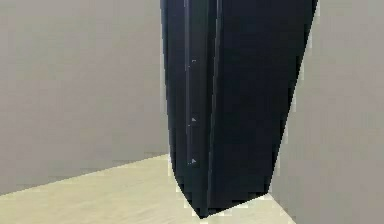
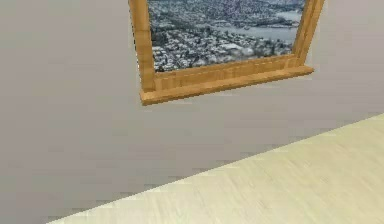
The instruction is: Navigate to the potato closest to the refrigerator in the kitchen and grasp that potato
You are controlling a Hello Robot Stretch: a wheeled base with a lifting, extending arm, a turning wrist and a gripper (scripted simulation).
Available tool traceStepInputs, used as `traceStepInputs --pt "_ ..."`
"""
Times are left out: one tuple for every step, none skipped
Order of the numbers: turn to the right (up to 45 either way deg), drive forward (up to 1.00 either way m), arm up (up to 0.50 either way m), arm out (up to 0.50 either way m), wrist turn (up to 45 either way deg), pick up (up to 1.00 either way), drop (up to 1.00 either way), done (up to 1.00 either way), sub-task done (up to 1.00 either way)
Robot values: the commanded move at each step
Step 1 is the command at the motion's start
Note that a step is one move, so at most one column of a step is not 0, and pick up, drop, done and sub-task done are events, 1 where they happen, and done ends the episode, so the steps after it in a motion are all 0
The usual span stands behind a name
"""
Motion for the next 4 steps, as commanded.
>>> traceStepInputs --pt "15.0 0.0 0.0 0.0 0.0 0.0 0.0 0.0 0.0" --pt "0.0 0.15 0.0 0.0 0.0 0.0 0.0 0.0 0.0" --pt "-45.0 0.0 0.0 0.0 0.0 0.0 0.0 0.0 0.0" --pt "-45.0 0.0 0.0 0.0 0.0 0.0 0.0 0.0 0.0"
